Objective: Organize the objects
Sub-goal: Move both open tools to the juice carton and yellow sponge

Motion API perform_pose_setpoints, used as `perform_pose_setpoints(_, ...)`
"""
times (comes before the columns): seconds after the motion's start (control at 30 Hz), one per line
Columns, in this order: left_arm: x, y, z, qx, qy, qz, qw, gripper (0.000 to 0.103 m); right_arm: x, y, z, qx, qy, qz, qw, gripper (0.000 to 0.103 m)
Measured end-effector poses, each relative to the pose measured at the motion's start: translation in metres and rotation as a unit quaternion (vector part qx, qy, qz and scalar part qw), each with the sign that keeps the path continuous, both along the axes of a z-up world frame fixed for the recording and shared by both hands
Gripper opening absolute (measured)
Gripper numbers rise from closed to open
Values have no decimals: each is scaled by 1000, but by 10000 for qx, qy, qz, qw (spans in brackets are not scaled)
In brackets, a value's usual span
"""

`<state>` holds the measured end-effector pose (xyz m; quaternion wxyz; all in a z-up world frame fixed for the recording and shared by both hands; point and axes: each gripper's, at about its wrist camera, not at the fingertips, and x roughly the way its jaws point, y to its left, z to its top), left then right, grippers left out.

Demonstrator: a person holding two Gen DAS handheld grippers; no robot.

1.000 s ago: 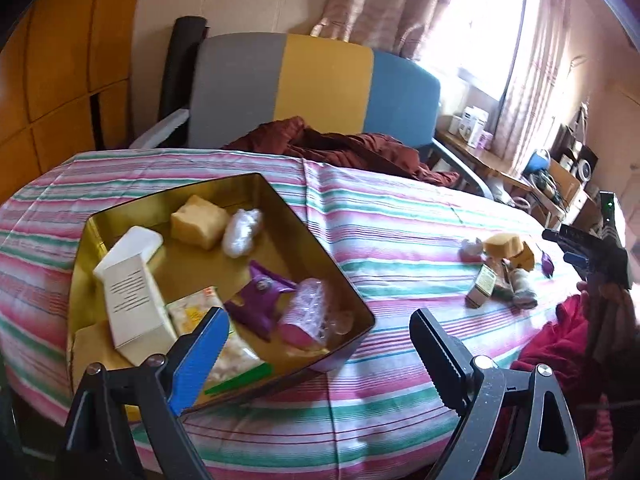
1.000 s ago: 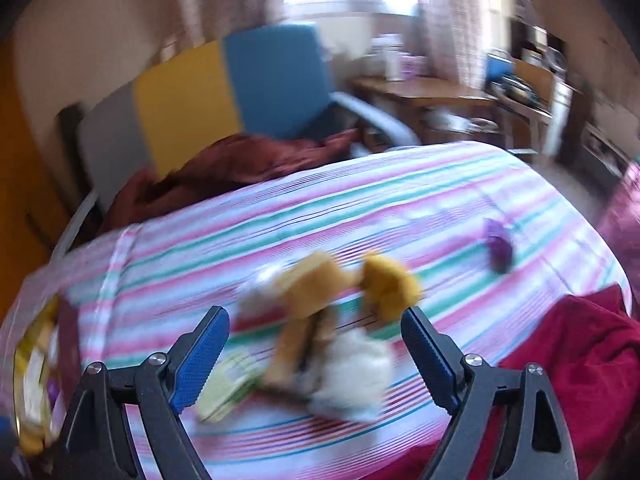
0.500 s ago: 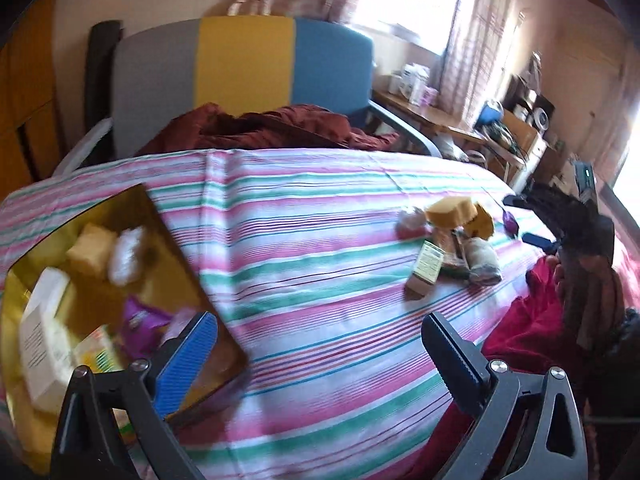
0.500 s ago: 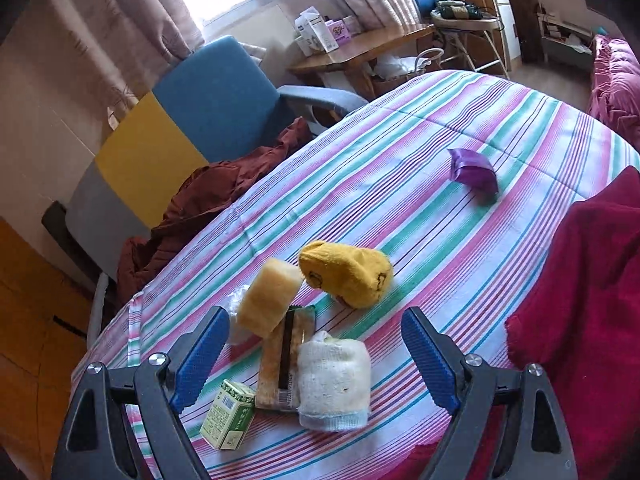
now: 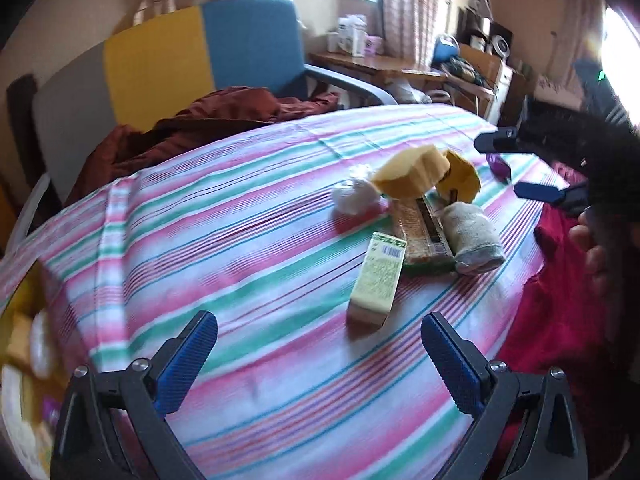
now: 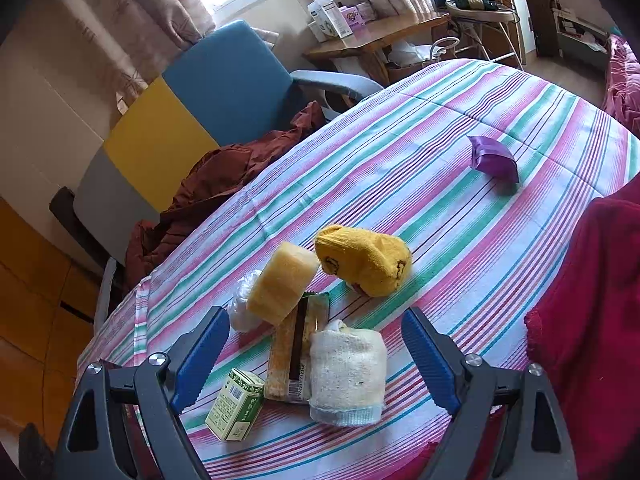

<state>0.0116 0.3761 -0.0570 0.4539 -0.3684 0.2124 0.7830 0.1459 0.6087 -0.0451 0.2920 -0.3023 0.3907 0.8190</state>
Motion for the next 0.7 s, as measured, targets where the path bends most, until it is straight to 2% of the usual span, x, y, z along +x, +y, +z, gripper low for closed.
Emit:
perform_pose_setpoints(0.1,0,26,-13,-151,60,-229,9996,86,-3,-1,-1,17,-64,52,10000,89)
perform_pose_setpoints(0.17,-1,41,-22,-227,58,-336,9992,82,-5,-2,-2,16,-109,76,9999,89)
perform_pose_setpoints(0.27,-7,60,-38,-367,-63,-371,9986,63,-6,-2,-3,28,-160,83,9998,89)
perform_pose_setpoints(0.3,-11,65,-44,-375,-212,-355,9984,52,-6,-2,-3,33,-186,84,9998,89)
perform_pose_setpoints(0.33,-13,66,-48,-381,-290,-341,9983,35,-7,-2,-4,38,-220,85,9997,89)
perform_pose_setpoints(0.37,-15,68,-54,-432,-351,-303,9980,33,-8,-3,-4,45,-248,88,9996,89)
perform_pose_setpoints(0.4,-15,65,-55,-255,-283,-279,9989,33,-8,-3,-4,57,-278,96,9996,89)
perform_pose_setpoints(0.53,-15,55,-60,-18,-228,-322,9992,34,-14,-5,-6,121,-443,171,9988,89)
perform_pose_setpoints(0.7,-12,52,-62,61,-115,-313,9994,34,-20,-8,-9,207,-665,256,9972,89)
